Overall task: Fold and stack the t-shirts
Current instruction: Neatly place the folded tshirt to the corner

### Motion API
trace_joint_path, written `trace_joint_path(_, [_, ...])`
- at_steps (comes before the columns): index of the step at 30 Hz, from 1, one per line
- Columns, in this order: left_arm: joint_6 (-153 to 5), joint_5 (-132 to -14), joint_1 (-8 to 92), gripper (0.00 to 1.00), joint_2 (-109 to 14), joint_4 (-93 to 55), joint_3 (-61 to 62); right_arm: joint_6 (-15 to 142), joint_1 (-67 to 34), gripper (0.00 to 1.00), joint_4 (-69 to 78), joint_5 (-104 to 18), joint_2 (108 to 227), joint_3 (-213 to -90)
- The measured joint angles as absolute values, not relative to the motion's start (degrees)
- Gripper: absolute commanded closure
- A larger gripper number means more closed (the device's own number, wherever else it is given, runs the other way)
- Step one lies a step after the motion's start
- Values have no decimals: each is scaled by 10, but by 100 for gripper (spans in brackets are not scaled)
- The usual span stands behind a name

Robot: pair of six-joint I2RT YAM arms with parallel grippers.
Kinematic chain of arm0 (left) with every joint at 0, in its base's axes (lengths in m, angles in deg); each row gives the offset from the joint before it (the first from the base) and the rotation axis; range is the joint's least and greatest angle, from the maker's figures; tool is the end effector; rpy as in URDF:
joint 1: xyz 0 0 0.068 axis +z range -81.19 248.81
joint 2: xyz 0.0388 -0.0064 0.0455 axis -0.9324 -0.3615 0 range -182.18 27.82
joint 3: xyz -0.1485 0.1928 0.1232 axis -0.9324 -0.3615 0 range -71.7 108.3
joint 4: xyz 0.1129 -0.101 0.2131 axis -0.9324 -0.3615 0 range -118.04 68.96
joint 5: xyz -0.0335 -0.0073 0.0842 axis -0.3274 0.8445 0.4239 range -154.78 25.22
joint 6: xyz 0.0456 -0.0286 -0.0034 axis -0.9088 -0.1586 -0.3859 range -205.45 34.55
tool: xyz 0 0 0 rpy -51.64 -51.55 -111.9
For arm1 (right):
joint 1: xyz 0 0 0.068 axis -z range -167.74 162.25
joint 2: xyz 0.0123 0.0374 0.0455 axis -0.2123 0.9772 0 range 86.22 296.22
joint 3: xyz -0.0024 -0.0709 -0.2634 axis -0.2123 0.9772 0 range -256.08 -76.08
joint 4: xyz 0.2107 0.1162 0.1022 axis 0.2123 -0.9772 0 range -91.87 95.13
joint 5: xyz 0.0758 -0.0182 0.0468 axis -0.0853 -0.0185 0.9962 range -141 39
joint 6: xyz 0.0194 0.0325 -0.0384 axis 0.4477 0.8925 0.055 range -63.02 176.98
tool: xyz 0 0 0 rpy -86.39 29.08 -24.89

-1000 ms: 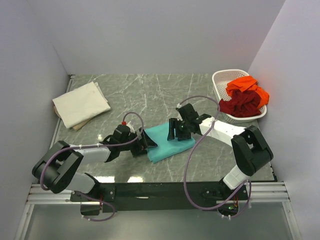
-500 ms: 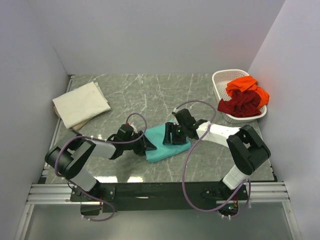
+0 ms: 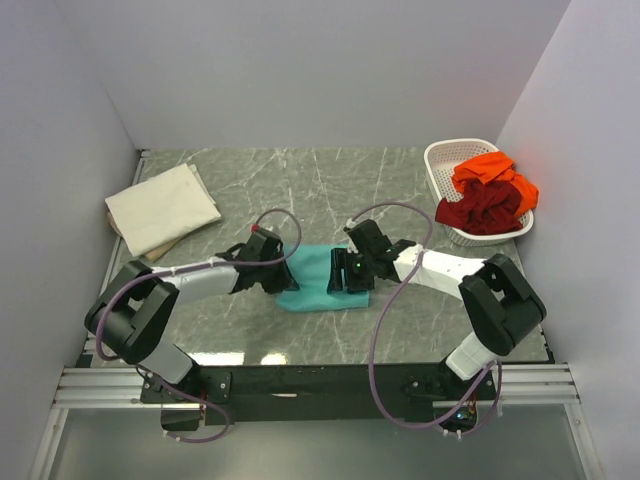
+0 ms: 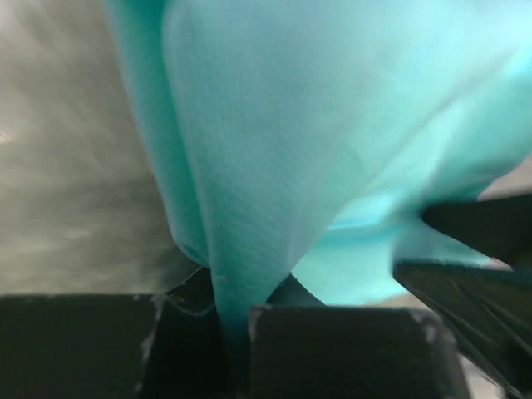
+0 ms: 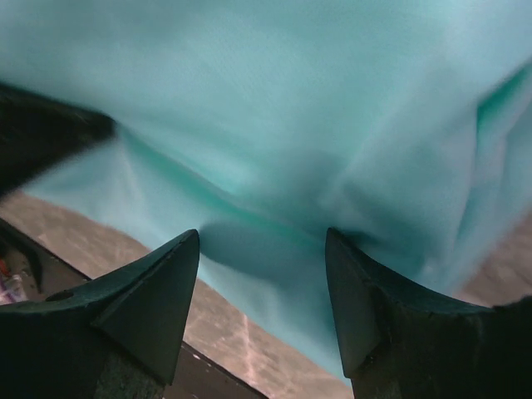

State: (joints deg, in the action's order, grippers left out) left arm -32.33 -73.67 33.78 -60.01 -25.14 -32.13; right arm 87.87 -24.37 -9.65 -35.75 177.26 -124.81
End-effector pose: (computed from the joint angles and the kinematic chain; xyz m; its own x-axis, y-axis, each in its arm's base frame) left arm 0.2298 -0.1679 0.1480 -0.9046 -0.3310 -0.2685 -0.1320 0.8166 -0.5618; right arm 0.2393 0.1896 0.1659 -0.9326 -0.0761 -0.3528 -0.2464 0.8485 0.4684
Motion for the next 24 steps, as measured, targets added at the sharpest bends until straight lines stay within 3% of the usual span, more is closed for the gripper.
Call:
trace_joint_path(11, [-503, -608, 406, 99, -701, -462, -115, 855, -244, 30, -228, -431, 1699, -1282])
trace_joint_path(24, [-640, -545, 534, 99, -733, -561, 65, 857, -243, 30, -246, -443, 1654, -1260])
